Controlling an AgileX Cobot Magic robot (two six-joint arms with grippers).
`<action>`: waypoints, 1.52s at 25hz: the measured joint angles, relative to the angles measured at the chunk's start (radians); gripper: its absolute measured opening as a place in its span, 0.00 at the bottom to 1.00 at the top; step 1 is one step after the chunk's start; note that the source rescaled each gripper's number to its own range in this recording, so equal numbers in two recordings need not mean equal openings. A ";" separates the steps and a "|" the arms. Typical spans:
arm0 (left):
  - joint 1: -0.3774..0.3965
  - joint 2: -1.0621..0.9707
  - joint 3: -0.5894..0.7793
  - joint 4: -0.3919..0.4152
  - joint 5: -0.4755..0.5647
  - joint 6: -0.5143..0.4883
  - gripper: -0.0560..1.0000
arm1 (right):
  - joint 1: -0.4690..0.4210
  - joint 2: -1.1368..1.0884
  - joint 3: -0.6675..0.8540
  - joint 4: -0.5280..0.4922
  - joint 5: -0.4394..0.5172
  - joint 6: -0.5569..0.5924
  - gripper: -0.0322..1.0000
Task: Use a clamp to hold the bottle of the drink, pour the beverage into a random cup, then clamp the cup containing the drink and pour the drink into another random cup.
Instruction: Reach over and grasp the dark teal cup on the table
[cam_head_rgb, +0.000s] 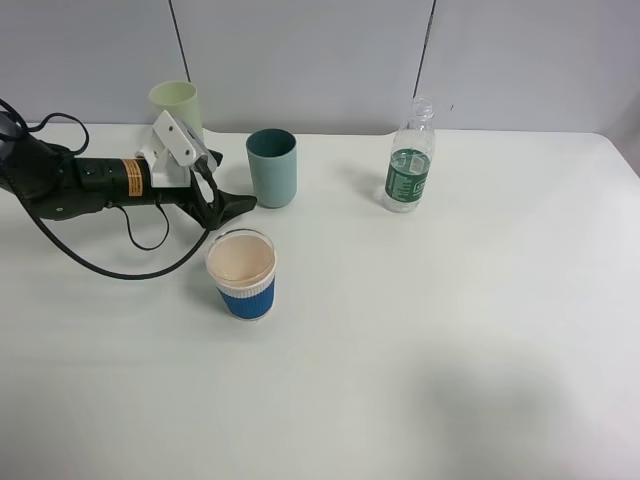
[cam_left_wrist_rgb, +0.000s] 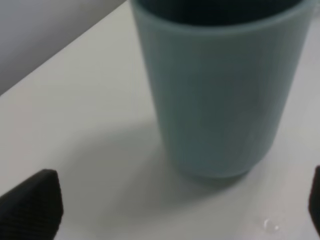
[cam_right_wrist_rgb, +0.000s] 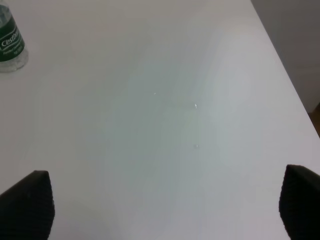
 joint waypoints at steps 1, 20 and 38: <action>-0.006 0.006 -0.011 0.000 0.000 -0.002 1.00 | 0.000 0.000 0.000 0.000 0.000 0.000 0.82; -0.138 0.101 -0.183 -0.079 -0.006 -0.025 1.00 | 0.000 0.000 0.000 0.000 0.000 0.000 0.82; -0.148 0.140 -0.218 -0.087 -0.006 -0.033 1.00 | 0.000 0.000 0.000 -0.001 0.000 0.000 0.82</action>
